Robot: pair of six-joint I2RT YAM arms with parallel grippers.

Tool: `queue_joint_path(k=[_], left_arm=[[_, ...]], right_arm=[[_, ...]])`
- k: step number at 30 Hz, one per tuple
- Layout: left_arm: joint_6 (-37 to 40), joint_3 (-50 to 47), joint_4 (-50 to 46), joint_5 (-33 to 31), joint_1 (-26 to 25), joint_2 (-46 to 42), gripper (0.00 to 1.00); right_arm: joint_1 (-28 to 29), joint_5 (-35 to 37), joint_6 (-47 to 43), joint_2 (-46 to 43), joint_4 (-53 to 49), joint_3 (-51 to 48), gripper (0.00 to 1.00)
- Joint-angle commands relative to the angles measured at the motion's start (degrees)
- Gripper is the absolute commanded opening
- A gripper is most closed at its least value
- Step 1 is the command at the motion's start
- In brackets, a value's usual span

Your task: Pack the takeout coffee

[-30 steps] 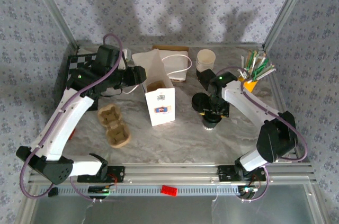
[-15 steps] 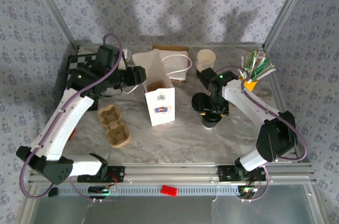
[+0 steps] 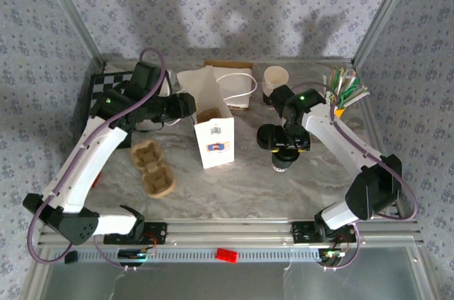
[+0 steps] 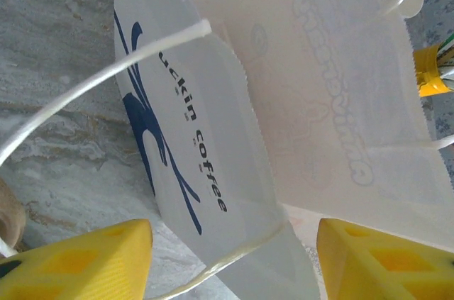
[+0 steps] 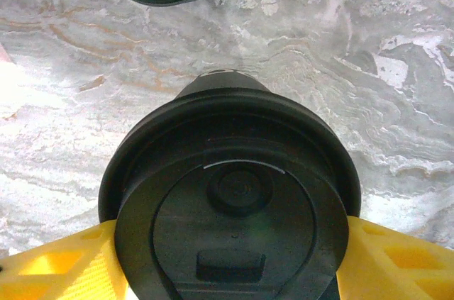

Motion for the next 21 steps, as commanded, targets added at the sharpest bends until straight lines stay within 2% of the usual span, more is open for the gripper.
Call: queue_joint_path(k=[1,8,12,21], left_arm=[[-1.91,2.38,-2.27,-0.42,-1.74,1.06,0.65],[-3.2,3.08,-1.23,-1.26,-4.37,4.18,0.64],[-3.41,3.64,-1.22,-2.24,-5.1,5.76,0.54],[-3.36,4.62,-5.29,-3.98,-5.21,5.93,0.22]], right_arm=[[1.14,0.41,-1.55,-1.85,-6.14,3.26,0.68],[3.57,-0.37,-1.75,-2.2,-11.3,9.57,0.67],[4.67,0.41,-1.58,-2.17,-13.89,13.71,0.66],[8.71,0.54,-1.72,-0.33,-18.64,24.45,0.65]])
